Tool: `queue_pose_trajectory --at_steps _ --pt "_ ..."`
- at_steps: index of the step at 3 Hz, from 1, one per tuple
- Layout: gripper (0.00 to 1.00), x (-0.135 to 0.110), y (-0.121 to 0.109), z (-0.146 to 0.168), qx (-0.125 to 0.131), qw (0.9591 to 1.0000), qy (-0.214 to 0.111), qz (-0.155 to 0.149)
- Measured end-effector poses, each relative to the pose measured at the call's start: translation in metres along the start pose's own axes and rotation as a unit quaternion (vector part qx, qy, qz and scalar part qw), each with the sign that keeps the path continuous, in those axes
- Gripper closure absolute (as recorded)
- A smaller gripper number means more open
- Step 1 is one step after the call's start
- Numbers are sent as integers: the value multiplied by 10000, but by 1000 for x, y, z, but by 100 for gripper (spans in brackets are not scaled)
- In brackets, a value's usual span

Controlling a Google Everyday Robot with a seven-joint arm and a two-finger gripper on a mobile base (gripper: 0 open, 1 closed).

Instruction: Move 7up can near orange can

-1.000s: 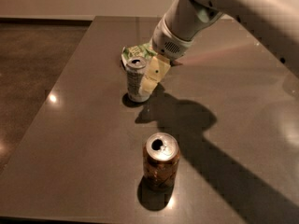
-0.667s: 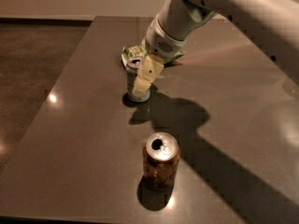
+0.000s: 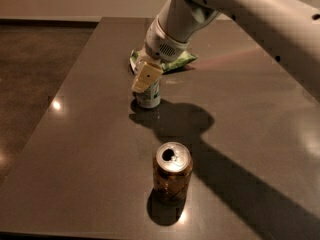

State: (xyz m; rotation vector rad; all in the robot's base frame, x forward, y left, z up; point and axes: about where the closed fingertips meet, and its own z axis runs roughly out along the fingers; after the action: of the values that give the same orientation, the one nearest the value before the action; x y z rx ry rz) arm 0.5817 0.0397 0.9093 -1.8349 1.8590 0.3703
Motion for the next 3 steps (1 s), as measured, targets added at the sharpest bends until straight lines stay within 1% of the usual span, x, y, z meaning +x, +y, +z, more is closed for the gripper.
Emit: queue_pose_trajectory --at_steps 1,2,3 --pt "72 0 7 -9 -21 9999 -12 -107" --pt "95 1 25 -28 -94 9994 -77 -325" --pt "100 10 52 -50 -281 9977 -166 -595"
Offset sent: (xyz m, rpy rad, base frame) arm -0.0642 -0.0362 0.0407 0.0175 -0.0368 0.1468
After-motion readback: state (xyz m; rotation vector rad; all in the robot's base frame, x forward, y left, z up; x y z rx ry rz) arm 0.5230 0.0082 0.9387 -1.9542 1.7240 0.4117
